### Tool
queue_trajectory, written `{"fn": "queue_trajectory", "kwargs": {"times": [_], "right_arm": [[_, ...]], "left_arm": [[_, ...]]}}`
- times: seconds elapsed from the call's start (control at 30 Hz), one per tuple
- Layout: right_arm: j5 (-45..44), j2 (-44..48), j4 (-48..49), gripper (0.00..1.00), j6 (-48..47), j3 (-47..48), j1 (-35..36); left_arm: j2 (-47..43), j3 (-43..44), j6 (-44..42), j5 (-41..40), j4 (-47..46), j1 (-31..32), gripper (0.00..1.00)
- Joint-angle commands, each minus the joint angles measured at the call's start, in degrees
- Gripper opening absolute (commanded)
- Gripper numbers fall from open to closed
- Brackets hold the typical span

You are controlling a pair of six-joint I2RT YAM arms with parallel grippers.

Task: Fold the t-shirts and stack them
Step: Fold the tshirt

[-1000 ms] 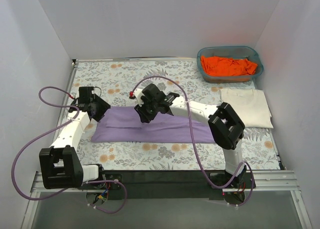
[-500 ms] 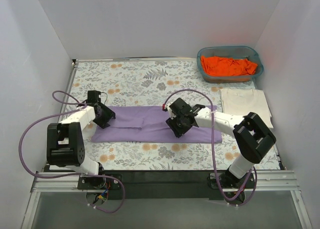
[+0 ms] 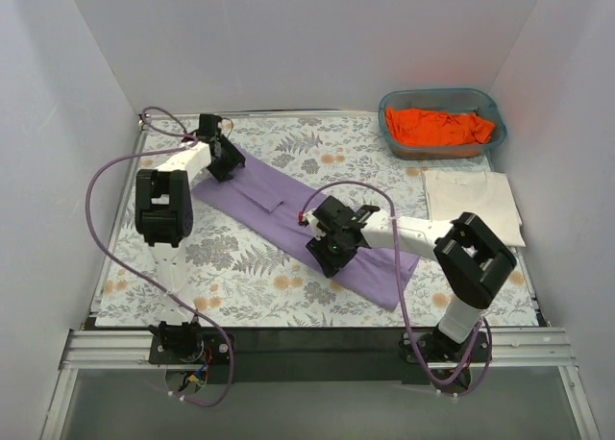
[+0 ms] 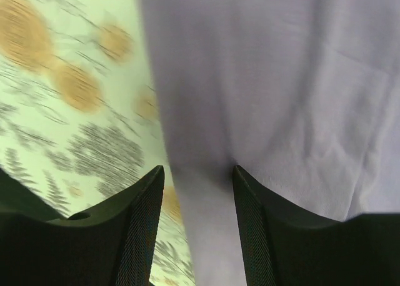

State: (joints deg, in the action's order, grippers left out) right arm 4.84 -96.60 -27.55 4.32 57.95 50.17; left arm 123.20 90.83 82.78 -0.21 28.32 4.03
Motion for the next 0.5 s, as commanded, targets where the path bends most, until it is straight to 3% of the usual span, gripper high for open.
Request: {"fn": "queue_trajectory", "kwargs": {"times": [0.0,0.07,0.17,0.3,0.47], "right_arm": [[10.80,-6.40,-4.78,0.47,0.34,5.92,4.04],[12.90,-10.08,-5.93,0.47,-0.27,12.16,5.46],[12.66,-12.91,-8.13,0.47,-0.28,19.29,7.22],[5.55,-11.34,-12.43,0.47,-0.54,24.30,7.13],[-4.55,-3.36,-16.04,0.47,-1.42,18.98,6.87]], "left_arm": [[15.29,16.00,-6.13,-2.96,2.53,2.99,0.52],[22.22,27.49,-8.33,-1.38,4.37,4.40,0.54],[25.07,33.70,-10.18,-0.41,4.82,5.11,0.56],[17.82,27.33,-12.20,-1.72,1.06,5.11,0.59],[4.70,17.56,-12.12,-5.14,-1.69,5.72,0.61]]}}
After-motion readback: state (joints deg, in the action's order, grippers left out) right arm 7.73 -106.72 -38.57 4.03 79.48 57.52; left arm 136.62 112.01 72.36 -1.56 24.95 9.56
